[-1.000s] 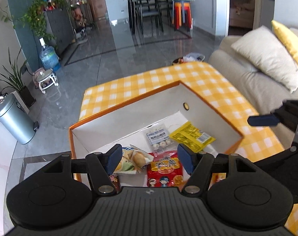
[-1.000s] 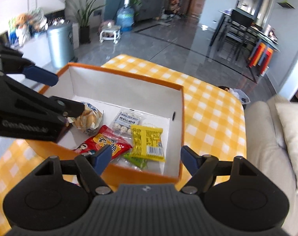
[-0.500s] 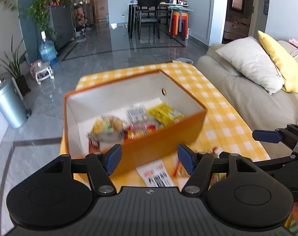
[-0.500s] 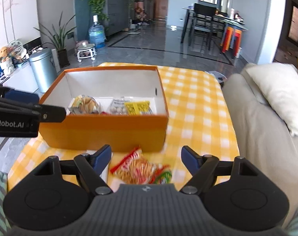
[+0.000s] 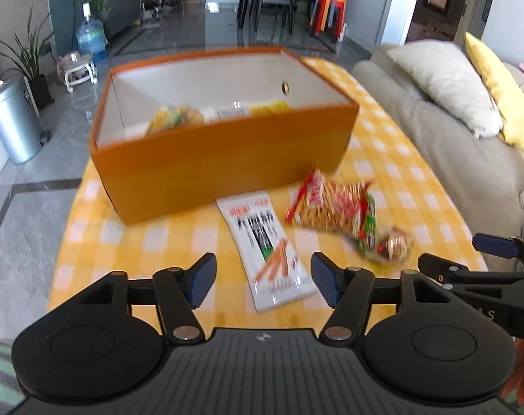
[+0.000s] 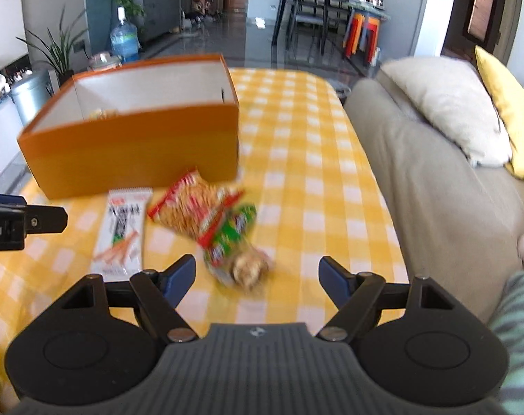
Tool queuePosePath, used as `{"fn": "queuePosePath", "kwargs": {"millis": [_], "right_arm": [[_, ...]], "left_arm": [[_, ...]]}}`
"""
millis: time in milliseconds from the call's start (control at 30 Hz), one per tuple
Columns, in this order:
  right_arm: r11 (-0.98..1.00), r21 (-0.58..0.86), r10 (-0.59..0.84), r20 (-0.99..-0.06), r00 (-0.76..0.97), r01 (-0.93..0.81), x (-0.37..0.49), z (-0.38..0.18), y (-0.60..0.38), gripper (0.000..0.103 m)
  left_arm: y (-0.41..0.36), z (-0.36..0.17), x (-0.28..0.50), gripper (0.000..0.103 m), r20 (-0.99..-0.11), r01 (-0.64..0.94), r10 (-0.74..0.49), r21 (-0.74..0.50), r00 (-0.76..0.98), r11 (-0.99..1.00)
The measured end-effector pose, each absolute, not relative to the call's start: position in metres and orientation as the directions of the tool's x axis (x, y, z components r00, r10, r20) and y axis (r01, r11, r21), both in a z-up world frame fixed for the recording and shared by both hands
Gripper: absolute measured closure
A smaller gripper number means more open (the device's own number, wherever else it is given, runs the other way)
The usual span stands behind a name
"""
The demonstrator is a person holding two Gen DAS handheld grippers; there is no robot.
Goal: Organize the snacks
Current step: 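Move both tools back over the remaining snacks on the table, then grasp the clear bread cake bag with the right tool while the left tool grasps the white spicy strip packet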
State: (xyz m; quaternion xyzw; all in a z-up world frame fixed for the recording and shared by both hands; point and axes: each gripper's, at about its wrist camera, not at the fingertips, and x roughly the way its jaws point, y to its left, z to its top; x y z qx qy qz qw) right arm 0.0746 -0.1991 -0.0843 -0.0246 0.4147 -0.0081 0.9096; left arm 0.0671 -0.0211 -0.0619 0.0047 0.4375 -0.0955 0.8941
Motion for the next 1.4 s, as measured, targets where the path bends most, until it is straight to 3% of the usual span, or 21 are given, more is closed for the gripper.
{"fn": "queuePosePath", "kwargs": {"millis": [100, 233, 400, 467, 533, 600, 733, 933, 1200, 1400], "right_arm": [[0.997, -0.071, -0.044, -0.772, 0.634, -0.017, 0.072, -0.099, -0.197, 0.027], [0.995, -0.075, -0.016, -0.78, 0.625, -0.068, 0.07, -0.112, -0.191, 0.028], [0.993, -0.06, 0.013, -0.791, 0.612, -0.099, 0.069, -0.118, -0.188, 0.028], [0.992, -0.067, 0.01, -0.792, 0.611, -0.103, 0.071, -0.119, -0.188, 0.028], [0.992, -0.073, 0.005, -0.789, 0.614, -0.103, 0.073, -0.12, -0.188, 0.028], [0.992, -0.076, 0.004, -0.785, 0.619, -0.104, 0.075, -0.119, -0.189, 0.028], [0.989, -0.074, 0.023, -0.767, 0.641, -0.125, 0.082, -0.12, -0.19, 0.027], [0.99, -0.036, 0.06, -0.761, 0.646, -0.134, 0.097, -0.124, -0.19, 0.027], [0.98, -0.095, 0.036, -0.776, 0.629, -0.173, 0.122, -0.145, -0.193, 0.027], [0.985, -0.046, 0.065, -0.795, 0.604, -0.166, 0.126, -0.151, -0.198, 0.028]], "left_arm": [[-0.028, -0.078, 0.063, 0.051, -0.812, 0.179, -0.149, -0.056, 0.565, 0.982], [-0.033, -0.091, 0.061, 0.062, -0.83, 0.176, -0.118, -0.024, 0.544, 0.984], [-0.028, -0.097, 0.066, 0.065, -0.841, 0.154, -0.14, -0.068, 0.523, 0.986], [-0.027, -0.098, 0.068, 0.06, -0.836, 0.142, -0.142, -0.078, 0.53, 0.987], [-0.027, -0.098, 0.07, 0.042, -0.829, 0.141, -0.143, -0.079, 0.54, 0.987], [-0.025, -0.098, 0.071, 0.033, -0.82, 0.128, -0.138, -0.079, 0.556, 0.989], [-0.022, -0.102, 0.077, 0.023, -0.812, 0.106, -0.128, -0.083, 0.569, 0.991], [-0.021, -0.11, 0.095, 0.019, -0.827, 0.088, -0.171, -0.147, 0.536, 0.985], [-0.042, -0.123, 0.122, 0.019, -0.84, 0.099, -0.178, -0.148, 0.513, 0.984], [-0.056, -0.132, 0.138, 0.019, -0.858, 0.06, -0.093, -0.073, 0.505, 0.996]]}}
